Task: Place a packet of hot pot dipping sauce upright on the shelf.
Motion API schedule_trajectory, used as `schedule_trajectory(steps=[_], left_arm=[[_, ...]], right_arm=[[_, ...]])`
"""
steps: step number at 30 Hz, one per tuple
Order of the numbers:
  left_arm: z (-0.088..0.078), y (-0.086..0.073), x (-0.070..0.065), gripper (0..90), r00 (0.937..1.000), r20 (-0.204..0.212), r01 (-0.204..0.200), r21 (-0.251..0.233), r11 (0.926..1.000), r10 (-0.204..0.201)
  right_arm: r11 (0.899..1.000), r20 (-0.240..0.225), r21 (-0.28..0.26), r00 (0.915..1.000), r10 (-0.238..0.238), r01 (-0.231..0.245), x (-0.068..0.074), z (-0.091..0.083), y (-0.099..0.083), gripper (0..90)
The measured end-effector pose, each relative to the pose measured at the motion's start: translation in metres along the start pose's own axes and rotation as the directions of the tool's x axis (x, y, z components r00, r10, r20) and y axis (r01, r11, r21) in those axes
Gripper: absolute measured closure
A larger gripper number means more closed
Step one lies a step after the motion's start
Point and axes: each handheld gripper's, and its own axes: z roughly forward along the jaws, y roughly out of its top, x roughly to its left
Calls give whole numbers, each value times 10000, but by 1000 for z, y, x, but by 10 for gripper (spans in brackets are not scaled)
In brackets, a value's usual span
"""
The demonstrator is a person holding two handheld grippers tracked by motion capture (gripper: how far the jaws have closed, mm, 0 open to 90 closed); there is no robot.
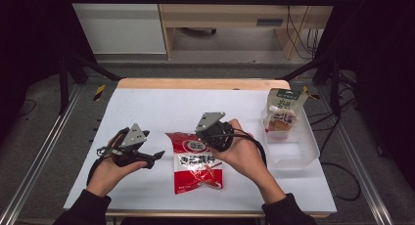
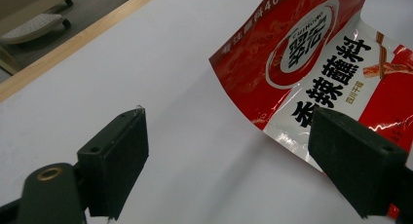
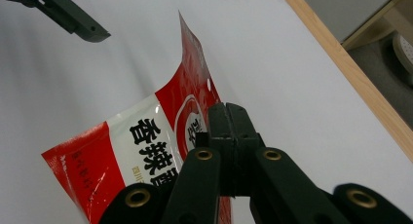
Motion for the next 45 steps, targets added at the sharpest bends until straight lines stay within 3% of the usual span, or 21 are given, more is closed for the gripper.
schedule_trajectory(steps=[15,28,33,36,39,45], left_arm=[[-7,17,5,154,9984,8,-557,-86,9984,558],[-4,27,3,189,9949,407,-913,-205,9956,921],[3,31,0,365,9902,825,-1120,-149,9936,1129],[7,32,0,501,9850,1334,-1085,-161,9940,1096],[10,33,-1,606,9824,1501,-1125,-20,9936,1116],[13,40,-6,859,9672,2248,-1263,227,9917,1181]], right_arm=[[9980,-161,-586,9996,-244,234,5,-11,8,900],[9934,-267,-1050,9984,-498,468,10,-22,18,900],[9917,-295,-1134,9975,-637,600,13,-28,23,900],[9917,-341,-1130,9973,-647,605,13,-30,23,900],[9920,-401,-1129,9973,-615,566,10,-31,21,900],[9943,-453,-948,9976,-526,481,8,-38,17,900]])
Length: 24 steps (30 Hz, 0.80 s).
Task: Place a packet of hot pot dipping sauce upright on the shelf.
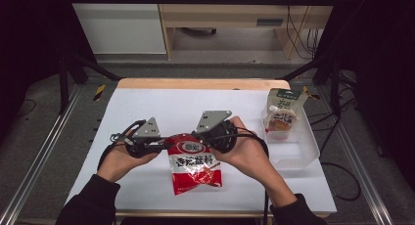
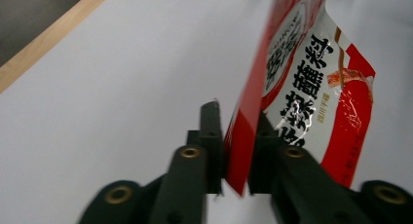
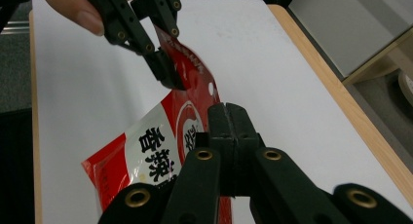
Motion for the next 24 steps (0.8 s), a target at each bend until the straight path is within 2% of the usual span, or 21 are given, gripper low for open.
schedule_trajectory(steps=[1,3,5,6,8,10,12,16,20,24], left_arm=[[0,2,-1,893,10000,44,-74,13,10000,74],[-1,5,-4,897,9997,136,-193,-58,9998,194],[-3,10,-7,899,9987,75,-508,-21,9987,508],[-3,12,-9,899,9977,-4,-679,62,9977,679],[-3,16,-14,900,9951,-77,-985,249,9948,987],[-3,19,-16,900,9942,-27,-1071,161,9941,1071],[-4,21,-17,900,9935,-42,-1138,168,9934,1138],[-7,24,-19,900,9926,-50,-1214,60,9926,1214],[-9,27,-20,900,9913,-6,-1313,10,9913,1313],[-11,28,-21,900,9912,39,-1322,-76,9912,1323]], right_arm=[[10000,-62,69,10000,-6,7,-1,-2,-1,900],[9998,-12,194,10000,-93,94,-4,-5,-2,900],[9997,-91,225,9999,-95,97,-7,-10,-4,887],[9996,-132,232,9998,-137,140,-9,-11,-6,801],[9988,22,335,9994,-353,352,-11,-15,-7,693],[9979,64,411,9987,-509,506,-13,-19,-7,604],[9941,-112,731,9968,-789,795,-16,-21,-7,513],[9810,-369,1562,9932,-1105,1150,-20,-16,-10,413],[9701,-677,2126,9922,-1051,1173,-20,-6,-12,402],[9596,-1096,2572,9901,-880,1137,-19,3,-14,559]])
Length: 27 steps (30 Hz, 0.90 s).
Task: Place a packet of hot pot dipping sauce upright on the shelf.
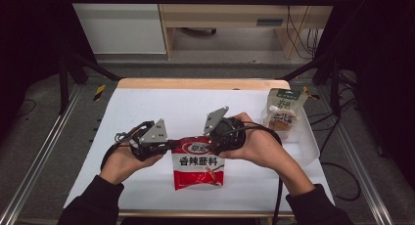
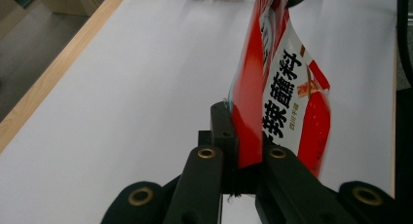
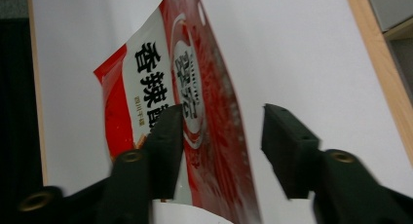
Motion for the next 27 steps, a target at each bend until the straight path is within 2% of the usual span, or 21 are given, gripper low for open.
schedule_trajectory(steps=[2,6,9,13,19,22,24,27], left_arm=[[-1,0,0,900,10000,14,-4,-9,10000,4],[-2,0,0,899,10000,73,35,-85,10000,-34],[-2,0,0,899,10000,75,44,-114,9999,-43],[-2,0,2,899,9998,106,162,-191,9997,-160],[-4,-2,3,888,9993,277,277,-439,9987,-265],[-9,-3,3,762,9980,85,635,-867,9942,-630],[-12,-6,4,583,9957,-26,915,-1143,9892,-924],[-16,-12,2,420,9940,-230,1030,-1360,9853,-1070]], right_arm=[[9996,-139,265,9998,-112,116,0,3,0,636],[9993,-272,369,9996,16,-6,2,5,1,771],[9990,-427,432,9990,157,-139,0,5,1,837],[9986,-507,521,9986,146,-120,0,4,0,890],[9986,-676,525,9976,118,-83,0,2,1,895],[9990,-863,417,9961,203,-167,1,-1,1,896],[9994,-925,331,9956,164,-134,1,-4,3,896],[9999,-973,161,9952,33,-17,1,-10,5,897]])
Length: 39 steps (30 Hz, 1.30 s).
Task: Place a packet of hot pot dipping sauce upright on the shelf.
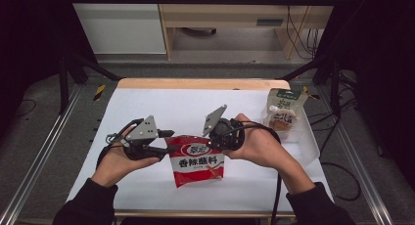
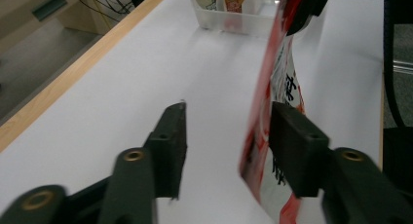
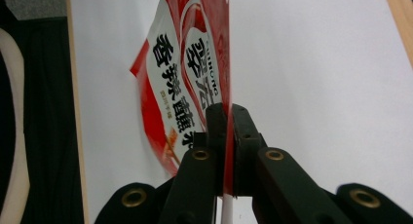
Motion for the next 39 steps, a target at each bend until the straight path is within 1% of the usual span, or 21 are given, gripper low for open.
schedule_trajectory(steps=[1,2,4,6,9,11,12,13,14,15,16,18,21,25,28,29,30,32,34,37,39], left_arm=[[-3,-3,-1,371,9999,-85,130,-181,9998,-132],[-5,-7,-1,326,9995,-102,305,-393,9988,-309],[-10,-15,-4,271,9983,-137,558,-764,9955,-570],[-12,-26,-5,227,9945,-383,930,-983,9908,-972],[-10,-47,-4,160,9819,-800,1646,-880,9824,-1717],[-6,-62,-3,144,9704,-1017,2117,-779,9742,-2190],[-5,-68,-2,139,9663,-1059,2272,-792,9706,-2348],[-2,-76,0,138,9596,-1100,2529,-675,9651,-2591],[0,-80,1,131,9568,-1245,2596,-405,9649,-2627],[2,-84,1,116,9538,-1415,2640,-261,9642,-2650],[4,-88,1,110,9520,-1494,2666,-241,9635,-2671],[10,-96,0,107,9447,-1523,2896,-279,9568,-2904],[17,-104,-1,96,9415,-1584,3001,-67,9539,-2973],[21,-111,-1,80,9389,-1531,3115,-33,9502,-3083],[22,-117,1,74,9324,-1669,3243,-49,9459,-3206],[22,-120,2,72,9290,-1761,3300,-30,9440,-3254],[21,-122,3,72,9258,-1834,3362,0,9418,-3305],[20,-126,5,72,9223,-1980,3398,62,9405,-3320],[17,-127,6,72,9166,-2048,3487,-102,9372,-3433],[13,-128,8,72,9114,-2176,3526,-242,9355,-3491],[13,-130,10,72,9080,-2270,3565,-224,9340,-3520]], right_arm=[[10000,30,-43,10000,8,-8,0,-2,1,897],[9999,23,-67,9999,-99,99,0,-5,2,897],[9999,148,-81,9998,-147,148,0,-12,3,897],[9998,253,-110,9996,-159,162,-2,-19,5,897],[9998,596,-186,9982,-65,76,-10,-30,6,897],[9997,819,-232,9966,74,-55,-15,-36,7,897],[9997,882,-234,9960,116,-95,-18,-40,6,897],[9996,951,-258,9953,177,-153,-20,-42,6,897],[9992,1051,-297,9940,294,-265,-23,-46,6,897],[9989,1096,-334,9933,368,-333,-25,-49,5,897],[9986,1137,-379,9927,407,-366,-27,-52,4,897],[9978,1268,-462,9905,533,-478,-30,-59,2,897],[9968,1478,-523,9867,676,-605,-34,-71,-3,897],[9952,1763,-532,9802,899,-818,-42,-87,-10,898],[9939,2052,-486,9728,1074,-995,-48,-100,-17,898],[9938,2138,-461,9709,1083,-1007,-50,-105,-19,898],[9929,2288,-459,9664,1174,-1097,-52,-109,-22,898],[9907,2474,-545,9595,1346,-1250,-56,-118,-30,898],[9867,2659,-683,9505,1607,-1477,-60,-126,-40,898],[9815,2891,-880,9386,1883,-1698,-64,-137,-55,898],[9760,3069,-991,9271,2154,-1939,-66,-144,-68,898]])
